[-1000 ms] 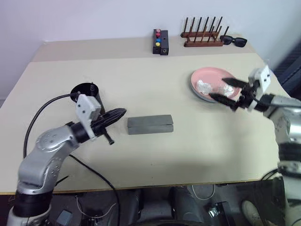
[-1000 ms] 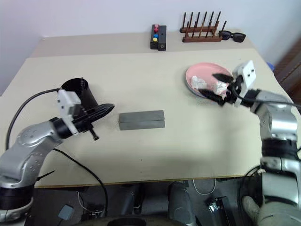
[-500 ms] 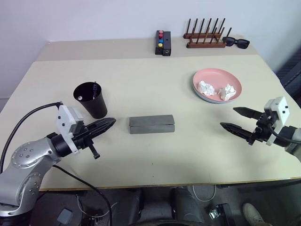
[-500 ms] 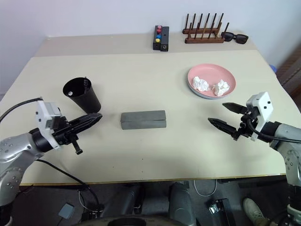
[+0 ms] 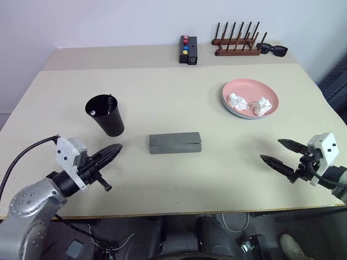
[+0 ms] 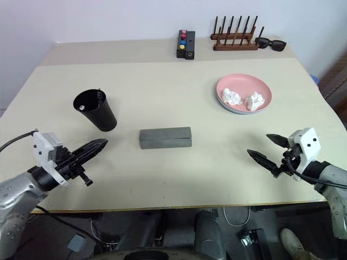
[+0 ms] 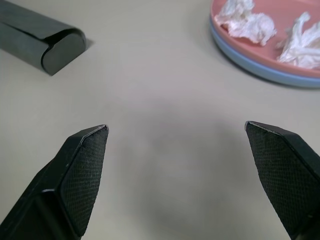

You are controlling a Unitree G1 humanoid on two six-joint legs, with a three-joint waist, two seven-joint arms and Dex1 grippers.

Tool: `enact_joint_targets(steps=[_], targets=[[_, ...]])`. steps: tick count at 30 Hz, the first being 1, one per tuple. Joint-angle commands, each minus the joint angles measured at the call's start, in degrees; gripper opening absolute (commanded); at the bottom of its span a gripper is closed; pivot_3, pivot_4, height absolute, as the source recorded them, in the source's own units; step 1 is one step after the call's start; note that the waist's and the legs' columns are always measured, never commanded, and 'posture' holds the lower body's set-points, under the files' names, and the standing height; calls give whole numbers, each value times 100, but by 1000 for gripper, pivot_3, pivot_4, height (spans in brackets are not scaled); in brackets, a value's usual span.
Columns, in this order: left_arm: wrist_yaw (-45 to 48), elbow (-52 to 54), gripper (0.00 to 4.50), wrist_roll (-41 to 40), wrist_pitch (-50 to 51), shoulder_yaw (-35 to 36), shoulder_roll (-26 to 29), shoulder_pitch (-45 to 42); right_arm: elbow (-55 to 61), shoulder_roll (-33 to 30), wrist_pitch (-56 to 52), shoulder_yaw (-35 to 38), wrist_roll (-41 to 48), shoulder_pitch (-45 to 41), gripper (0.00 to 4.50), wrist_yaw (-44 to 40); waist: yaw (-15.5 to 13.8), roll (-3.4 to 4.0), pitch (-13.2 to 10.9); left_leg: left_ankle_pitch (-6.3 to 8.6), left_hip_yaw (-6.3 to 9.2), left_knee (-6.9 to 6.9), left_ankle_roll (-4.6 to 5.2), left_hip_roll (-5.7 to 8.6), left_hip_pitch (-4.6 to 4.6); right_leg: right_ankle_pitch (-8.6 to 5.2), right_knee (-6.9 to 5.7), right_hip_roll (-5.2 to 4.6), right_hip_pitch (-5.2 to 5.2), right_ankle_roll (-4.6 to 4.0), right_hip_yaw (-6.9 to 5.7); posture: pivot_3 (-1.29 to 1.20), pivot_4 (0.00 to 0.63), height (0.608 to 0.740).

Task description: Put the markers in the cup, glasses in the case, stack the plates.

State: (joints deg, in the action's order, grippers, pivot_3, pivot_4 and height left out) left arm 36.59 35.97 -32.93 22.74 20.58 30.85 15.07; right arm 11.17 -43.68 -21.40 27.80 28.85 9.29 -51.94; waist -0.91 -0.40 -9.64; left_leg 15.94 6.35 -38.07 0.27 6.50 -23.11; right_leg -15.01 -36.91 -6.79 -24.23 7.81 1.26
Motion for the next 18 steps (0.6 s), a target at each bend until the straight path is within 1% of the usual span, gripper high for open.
enact_joint_targets(steps=[1, 4, 6, 9, 13, 16, 18], targets=[[-29, -174, 0, 293, -519, -39, -161, 82, -216, 77, 380, 244, -46, 67, 4460, -2, -3, 0, 0, 0, 0, 0, 0, 0, 0, 0, 2, 0, 2, 0, -1, 0, 150, 740], [148, -270, 0, 423, -796, -257, -249, 197, -500, 48, 576, 241, -57, 30, 4460, -82, 3, 0, 0, 2, 0, 1, 2, 0, 1, 0, 4, 0, 2, 0, -1, 0, 150, 740], [279, -381, 0, 358, -840, -289, -217, 173, -683, -13, 650, 246, -26, -10, 4460, -164, 2, 0, 0, 2, 0, 1, 3, 0, 2, 0, 6, 0, 4, 0, -1, 0, 150, 740], [526, -638, 0, 411, -1013, -398, -143, 82, -1170, -127, 831, 242, -43, -152, 4460, -353, 9, 2, 2, 2, 0, 2, 4, -1, 5, 0, 5, 1, 5, 0, -1, 0, 150, 740], [563, -705, 0, 397, -1061, -532, -155, -112, -1883, -368, 1116, 165, -180, -405, 4460, -675, 10, 4, 2, 5, -1, 3, 9, 0, 16, 0, 9, 0, 19, 0, -3, 0, 150, 740], [649, -757, 0, 427, -1168, -576, -158, -31, -2105, -472, 1219, 103, -234, -552, 4460, -771, 16, 6, 3, 7, -1, 7, 12, -1, 32, 0, 21, 1, 37, 0, -2, 0, 150, 740], [650, -817, 0, 497, -1293, -546, -210, 145, -2083, -438, 1228, 40, -259, -564, 4460, -755, 23, 17, 10, 9, -1, 27, 13, -9, 72, 0, 49, 1, 78, 0, -2, 0, 150, 740]])
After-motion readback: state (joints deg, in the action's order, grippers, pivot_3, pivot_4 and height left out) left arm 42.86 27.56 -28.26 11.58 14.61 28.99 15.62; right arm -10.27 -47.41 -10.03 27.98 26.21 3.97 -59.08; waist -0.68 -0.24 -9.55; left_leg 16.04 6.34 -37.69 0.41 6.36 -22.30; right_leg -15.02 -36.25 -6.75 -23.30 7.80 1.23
